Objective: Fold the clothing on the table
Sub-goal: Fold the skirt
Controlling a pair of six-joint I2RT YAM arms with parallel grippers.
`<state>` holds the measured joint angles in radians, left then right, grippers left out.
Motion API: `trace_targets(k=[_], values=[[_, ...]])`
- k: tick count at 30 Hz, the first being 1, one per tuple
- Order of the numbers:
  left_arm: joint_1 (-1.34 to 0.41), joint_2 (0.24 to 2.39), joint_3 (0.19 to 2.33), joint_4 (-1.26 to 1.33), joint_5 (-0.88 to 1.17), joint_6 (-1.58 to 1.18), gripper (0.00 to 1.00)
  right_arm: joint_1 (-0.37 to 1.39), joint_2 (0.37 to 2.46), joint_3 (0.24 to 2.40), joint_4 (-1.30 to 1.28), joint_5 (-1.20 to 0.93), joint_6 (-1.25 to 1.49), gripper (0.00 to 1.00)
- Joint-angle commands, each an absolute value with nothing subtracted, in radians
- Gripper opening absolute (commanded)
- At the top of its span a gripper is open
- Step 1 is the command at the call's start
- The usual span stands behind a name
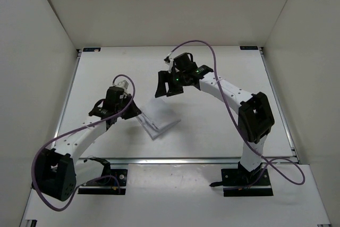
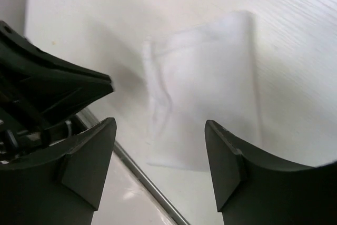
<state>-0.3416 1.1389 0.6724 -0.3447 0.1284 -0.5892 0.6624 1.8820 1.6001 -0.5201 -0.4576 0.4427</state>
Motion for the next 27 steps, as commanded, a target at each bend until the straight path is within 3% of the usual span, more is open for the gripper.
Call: trace_targets(k=[1, 4, 5, 7, 9, 12, 15, 27], values=[[-0.363, 1.144, 0.657, -0.330, 0.236, -0.629, 0.33, 0.646, 1.829, 1.526, -0.561, -0.382, 0.364, 0.66], [-0.429, 1.111, 0.574, -0.197, 0.219, -0.730, 0.62, 0.644, 1.799, 1.462, -0.583, -0.296, 0.305, 0.55], [-0.439, 1.103, 0.551, -0.168, 0.218, -0.747, 0.67, 0.634, 1.789, 1.439, -0.581, -0.298, 0.295, 0.50], [-0.456, 1.109, 0.505, -0.124, 0.212, -0.814, 0.78, 0.617, 1.790, 1.408, -0.577, -0.311, 0.285, 0.25], [-0.462, 1.121, 0.482, -0.085, 0.199, -0.847, 0.83, 0.603, 1.795, 1.394, -0.578, -0.321, 0.269, 0.17], [-0.497, 1.141, 0.434, -0.011, 0.154, -0.917, 0.82, 0.607, 1.787, 1.379, -0.566, -0.298, 0.242, 0.05], [-0.506, 1.176, 0.396, 0.099, 0.156, -0.974, 0.71, 0.612, 1.795, 1.367, -0.558, -0.298, 0.221, 0.00], [-0.511, 1.284, 0.456, 0.127, 0.110, -1.006, 0.61, 0.630, 1.789, 1.262, -0.479, -0.350, 0.233, 0.00]])
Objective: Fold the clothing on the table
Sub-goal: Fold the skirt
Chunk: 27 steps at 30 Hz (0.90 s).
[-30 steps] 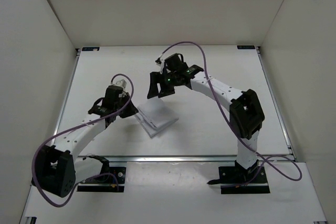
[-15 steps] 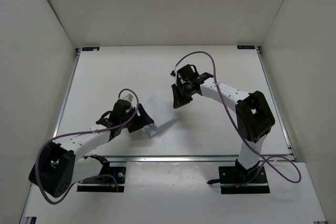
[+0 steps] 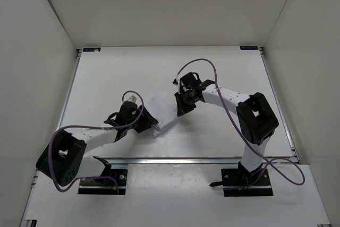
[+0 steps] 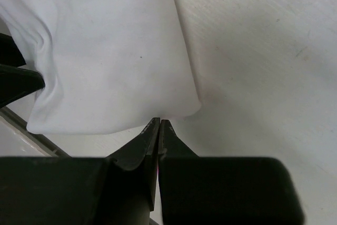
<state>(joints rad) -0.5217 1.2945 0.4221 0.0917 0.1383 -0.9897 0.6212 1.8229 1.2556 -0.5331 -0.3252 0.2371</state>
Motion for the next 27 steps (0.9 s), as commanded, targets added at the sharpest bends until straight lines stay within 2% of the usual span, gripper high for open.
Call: trace_targets(k=[1, 6, 8, 11, 14, 18, 27], values=[[-0.506, 1.269, 0.460, 0.108, 0.112, -1.002, 0.61, 0.638, 1.792, 1.258, -0.474, -0.345, 0.233, 0.00], [-0.470, 1.167, 0.430, 0.067, 0.107, -1.011, 0.51, 0.629, 1.798, 1.269, -0.456, -0.351, 0.241, 0.00], [-0.451, 1.141, 0.426, 0.035, 0.114, -1.006, 0.51, 0.623, 1.805, 1.272, -0.453, -0.356, 0.241, 0.00], [-0.453, 1.131, 0.417, 0.049, 0.103, -1.022, 0.59, 0.627, 1.815, 1.285, -0.459, -0.357, 0.242, 0.01], [-0.475, 1.160, 0.419, 0.064, 0.091, -1.025, 0.63, 0.632, 1.825, 1.301, -0.465, -0.354, 0.235, 0.01], [-0.489, 1.203, 0.426, 0.074, 0.080, -1.028, 0.63, 0.644, 1.824, 1.315, -0.483, -0.351, 0.230, 0.01], [-0.508, 1.264, 0.405, 0.139, 0.064, -1.052, 0.56, 0.629, 1.815, 1.315, -0.486, -0.351, 0.219, 0.02]])
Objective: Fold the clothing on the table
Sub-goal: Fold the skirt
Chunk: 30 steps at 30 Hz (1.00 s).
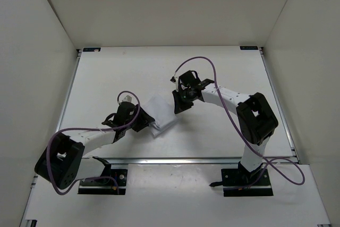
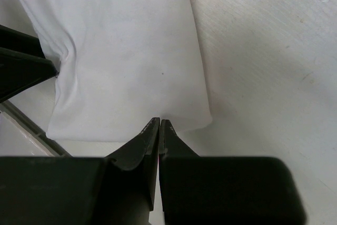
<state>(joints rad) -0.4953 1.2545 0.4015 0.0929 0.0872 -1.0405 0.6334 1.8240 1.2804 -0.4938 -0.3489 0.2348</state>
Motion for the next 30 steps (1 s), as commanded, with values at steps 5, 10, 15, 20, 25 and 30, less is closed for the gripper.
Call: trace_targets(k=[5, 10, 15, 20, 25, 30], values=[[-0.518, 1.318, 0.433, 0.161, 0.063, -1.051, 0.48, 0.634, 1.810, 1.301, -0.488, -0.351, 0.224, 0.02], [-0.521, 1.318, 0.445, 0.152, 0.052, -1.051, 0.20, 0.620, 1.795, 1.284, -0.477, -0.345, 0.225, 0.02], [-0.515, 1.304, 0.454, 0.138, 0.061, -1.045, 0.00, 0.618, 1.784, 1.282, -0.479, -0.353, 0.227, 0.02], [-0.480, 1.189, 0.463, 0.043, 0.043, -1.011, 0.00, 0.612, 1.784, 1.301, -0.494, -0.348, 0.230, 0.04], [-0.443, 1.077, 0.471, -0.066, 0.029, -0.982, 0.00, 0.601, 1.787, 1.331, -0.494, -0.360, 0.230, 0.06], [-0.446, 1.022, 0.390, -0.084, 0.043, -1.006, 0.00, 0.621, 1.812, 1.353, -0.486, -0.388, 0.230, 0.04]])
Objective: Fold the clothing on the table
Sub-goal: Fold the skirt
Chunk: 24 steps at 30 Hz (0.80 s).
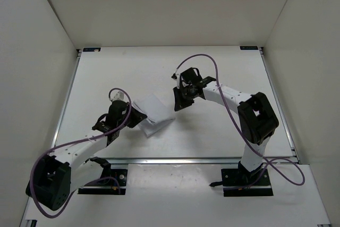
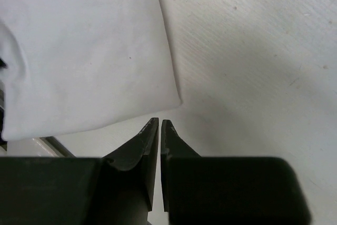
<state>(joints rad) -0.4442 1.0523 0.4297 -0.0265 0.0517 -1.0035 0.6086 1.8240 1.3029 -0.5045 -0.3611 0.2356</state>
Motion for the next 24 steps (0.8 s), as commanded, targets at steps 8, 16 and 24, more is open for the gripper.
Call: trace_targets(k=[8, 16, 24], values=[[-0.411, 0.925, 0.308, -0.193, 0.002, -1.058, 0.00, 0.686, 1.853, 1.390, -0.423, -0.529, 0.239, 0.01], [-0.384, 0.870, 0.328, -0.267, -0.022, -1.033, 0.58, 0.727, 1.930, 1.417, -0.437, -0.517, 0.250, 0.02], [-0.333, 0.957, 0.584, -0.411, -0.008, -0.793, 0.99, 0.588, 1.803, 1.410, -0.462, -0.341, 0.272, 0.99]])
